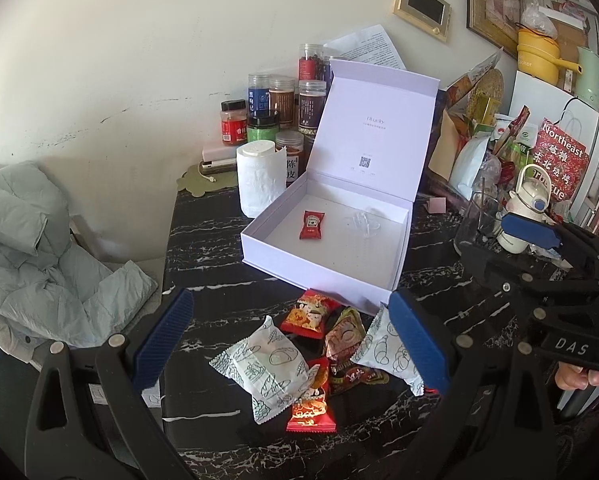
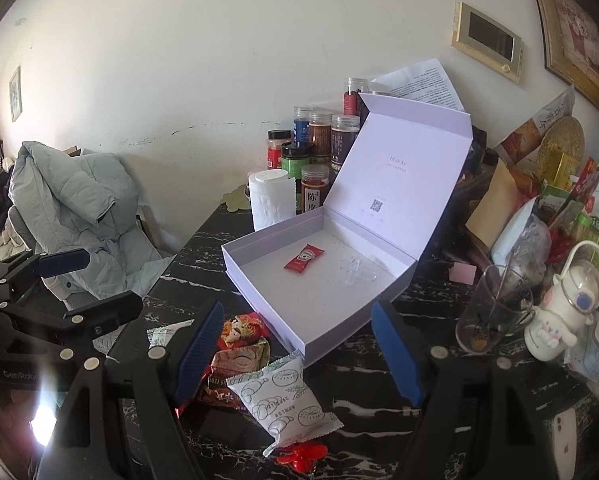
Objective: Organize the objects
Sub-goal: 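Withdraw both open tools from the box back toward the snack pile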
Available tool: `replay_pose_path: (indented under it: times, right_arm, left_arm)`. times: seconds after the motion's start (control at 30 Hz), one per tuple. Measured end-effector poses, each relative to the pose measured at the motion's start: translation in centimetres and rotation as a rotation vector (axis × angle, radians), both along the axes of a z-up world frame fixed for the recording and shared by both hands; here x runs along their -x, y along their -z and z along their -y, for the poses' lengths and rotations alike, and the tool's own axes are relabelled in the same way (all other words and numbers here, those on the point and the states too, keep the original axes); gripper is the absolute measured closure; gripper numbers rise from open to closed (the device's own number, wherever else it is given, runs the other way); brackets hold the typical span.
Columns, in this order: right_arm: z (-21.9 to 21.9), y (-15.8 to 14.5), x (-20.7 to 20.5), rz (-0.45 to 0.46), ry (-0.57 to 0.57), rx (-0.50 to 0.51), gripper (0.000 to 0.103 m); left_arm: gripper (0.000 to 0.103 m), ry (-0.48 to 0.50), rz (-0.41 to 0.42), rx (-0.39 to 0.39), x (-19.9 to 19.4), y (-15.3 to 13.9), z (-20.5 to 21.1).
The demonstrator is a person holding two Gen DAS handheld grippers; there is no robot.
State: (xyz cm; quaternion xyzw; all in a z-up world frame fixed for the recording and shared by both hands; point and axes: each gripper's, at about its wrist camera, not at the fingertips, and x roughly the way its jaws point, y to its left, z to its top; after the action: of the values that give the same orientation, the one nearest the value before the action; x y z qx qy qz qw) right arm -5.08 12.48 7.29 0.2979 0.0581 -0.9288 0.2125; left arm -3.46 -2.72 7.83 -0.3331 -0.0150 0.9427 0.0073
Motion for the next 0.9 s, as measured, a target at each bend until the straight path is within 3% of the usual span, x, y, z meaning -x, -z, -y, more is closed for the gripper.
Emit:
replay_pose_path:
  times: [0.37,0.9]
  right_arm:
    - [-0.5,5.3,-1.0,0.096,-0.006,0.014,0.026]
    - [-1.9,10.3,-2.3,0.150,-0.012,0.035,0.026]
  left_arm:
    - [0.005,-0.040,0.041,0.017,-1.5,4.1,-0.3]
    - [0.005,-0.055,0.142,-0.021,-2.4,9.3,-0.9]
